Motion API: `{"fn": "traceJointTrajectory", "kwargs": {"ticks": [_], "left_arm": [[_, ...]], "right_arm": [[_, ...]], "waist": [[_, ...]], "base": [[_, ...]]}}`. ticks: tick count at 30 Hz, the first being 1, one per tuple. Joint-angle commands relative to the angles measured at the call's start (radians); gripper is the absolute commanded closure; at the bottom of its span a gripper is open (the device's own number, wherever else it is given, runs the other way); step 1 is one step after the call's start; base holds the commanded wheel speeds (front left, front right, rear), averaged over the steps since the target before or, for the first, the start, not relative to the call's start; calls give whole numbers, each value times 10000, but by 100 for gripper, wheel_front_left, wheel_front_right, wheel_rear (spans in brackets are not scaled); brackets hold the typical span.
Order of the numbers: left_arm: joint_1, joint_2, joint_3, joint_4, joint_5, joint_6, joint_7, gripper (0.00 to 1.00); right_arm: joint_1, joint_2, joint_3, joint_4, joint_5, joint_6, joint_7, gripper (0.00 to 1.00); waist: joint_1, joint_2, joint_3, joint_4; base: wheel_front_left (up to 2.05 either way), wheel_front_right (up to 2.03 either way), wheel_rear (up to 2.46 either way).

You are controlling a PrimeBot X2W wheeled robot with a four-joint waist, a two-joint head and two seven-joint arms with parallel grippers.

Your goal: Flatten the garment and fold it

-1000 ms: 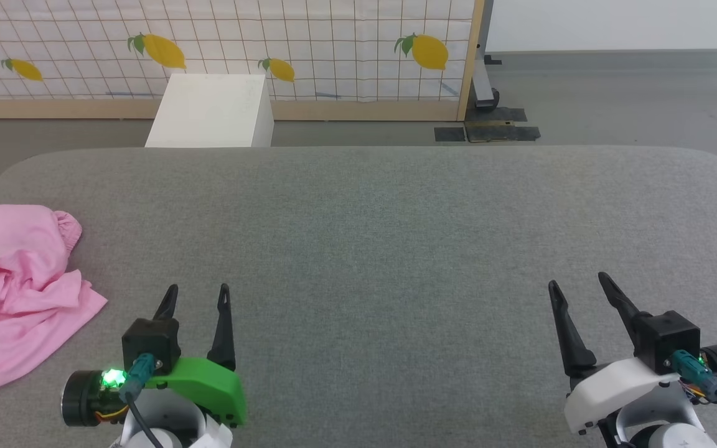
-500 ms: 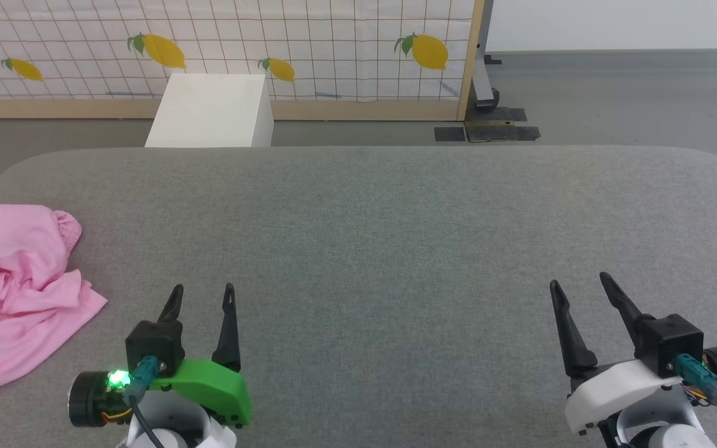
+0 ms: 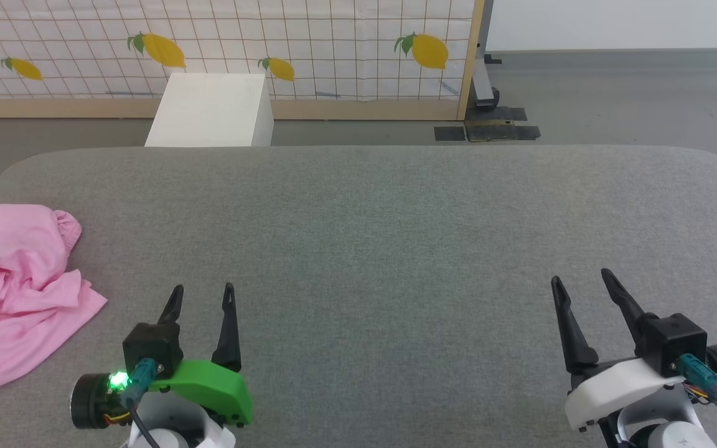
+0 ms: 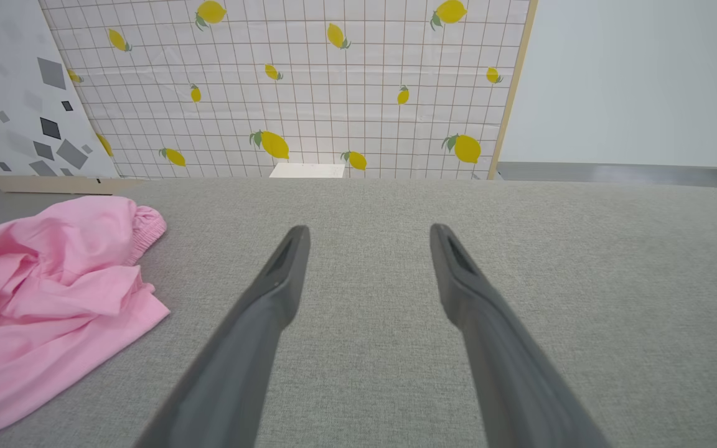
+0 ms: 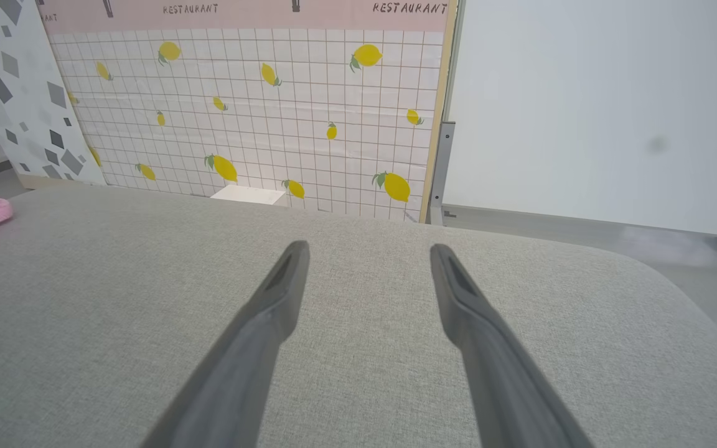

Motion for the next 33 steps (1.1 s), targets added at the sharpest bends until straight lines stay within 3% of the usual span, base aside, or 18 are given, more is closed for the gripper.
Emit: {"fn": "traceJointTrajectory", "kwargs": {"ticks": [1,33], "left_arm": [[-179,43,-42,20,-82,79,-110,0],[-323,225,-496,348,-837,522,-729,0]], "right_arm": [[-193,4,-21,44,104,-5,-116,0],[-388,9,-65,488,508,-9,-865,0]], "waist": [[0,0,1,2],[0,0,-54,-1]], "base": [[0,0,0],[0,0,0]]}}
